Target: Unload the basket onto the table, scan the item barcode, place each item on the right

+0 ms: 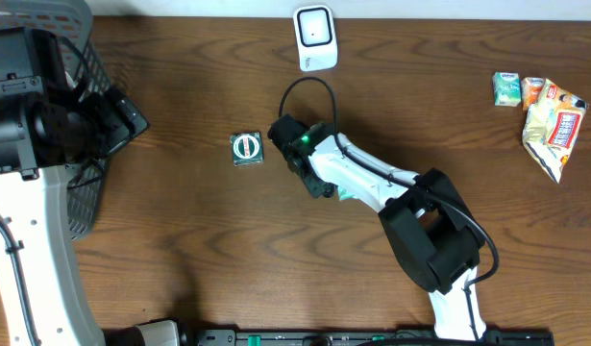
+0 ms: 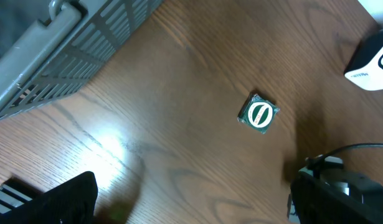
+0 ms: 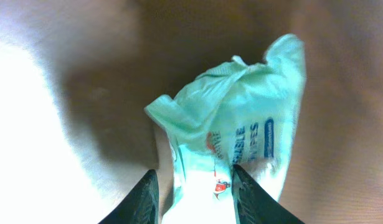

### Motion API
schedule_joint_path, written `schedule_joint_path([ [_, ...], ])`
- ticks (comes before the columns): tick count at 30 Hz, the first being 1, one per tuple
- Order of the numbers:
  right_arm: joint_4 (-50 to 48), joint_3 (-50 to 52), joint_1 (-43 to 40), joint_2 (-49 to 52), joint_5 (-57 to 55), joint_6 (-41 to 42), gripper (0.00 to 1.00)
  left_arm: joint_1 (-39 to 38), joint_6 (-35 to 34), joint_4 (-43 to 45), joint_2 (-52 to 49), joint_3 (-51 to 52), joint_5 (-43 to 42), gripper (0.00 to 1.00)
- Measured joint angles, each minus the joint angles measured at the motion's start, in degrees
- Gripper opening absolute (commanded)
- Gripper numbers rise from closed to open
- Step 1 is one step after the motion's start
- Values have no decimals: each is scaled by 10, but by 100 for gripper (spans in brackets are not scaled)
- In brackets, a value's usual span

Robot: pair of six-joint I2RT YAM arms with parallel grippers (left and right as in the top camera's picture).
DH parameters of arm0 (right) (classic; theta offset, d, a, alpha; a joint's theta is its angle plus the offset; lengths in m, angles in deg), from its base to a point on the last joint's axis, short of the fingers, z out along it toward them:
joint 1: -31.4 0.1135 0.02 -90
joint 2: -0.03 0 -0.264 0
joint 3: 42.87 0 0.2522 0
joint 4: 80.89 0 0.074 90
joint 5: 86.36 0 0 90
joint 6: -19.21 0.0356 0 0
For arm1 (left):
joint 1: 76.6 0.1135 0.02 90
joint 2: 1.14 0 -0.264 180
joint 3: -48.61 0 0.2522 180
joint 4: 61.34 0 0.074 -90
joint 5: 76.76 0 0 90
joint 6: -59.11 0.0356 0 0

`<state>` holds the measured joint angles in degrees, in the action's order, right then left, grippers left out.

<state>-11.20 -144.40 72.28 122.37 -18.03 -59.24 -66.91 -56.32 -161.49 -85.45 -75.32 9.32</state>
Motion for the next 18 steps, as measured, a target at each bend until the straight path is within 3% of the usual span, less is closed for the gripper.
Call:
schedule_joint_path([
  [1, 16, -14, 1, 0, 29, 6, 60, 0, 0, 0, 0, 0, 0, 98],
  [4, 47, -62, -2, -2, 74, 9, 77, 0, 0, 0, 0, 0, 0, 98],
  [6, 68, -107, -13, -9, 92, 12, 79, 0, 0, 0, 0, 0, 0, 98],
  [11, 70, -125, -69, -22, 121, -3, 58, 0, 0, 0, 0, 0, 0, 98],
  [15, 64, -79, -113, -22, 170, -46, 41, 0, 0, 0, 0, 0, 0, 98],
  [18, 44, -33, -117, -22, 192, -60, 44, 0, 0, 0, 0, 0, 0, 98],
])
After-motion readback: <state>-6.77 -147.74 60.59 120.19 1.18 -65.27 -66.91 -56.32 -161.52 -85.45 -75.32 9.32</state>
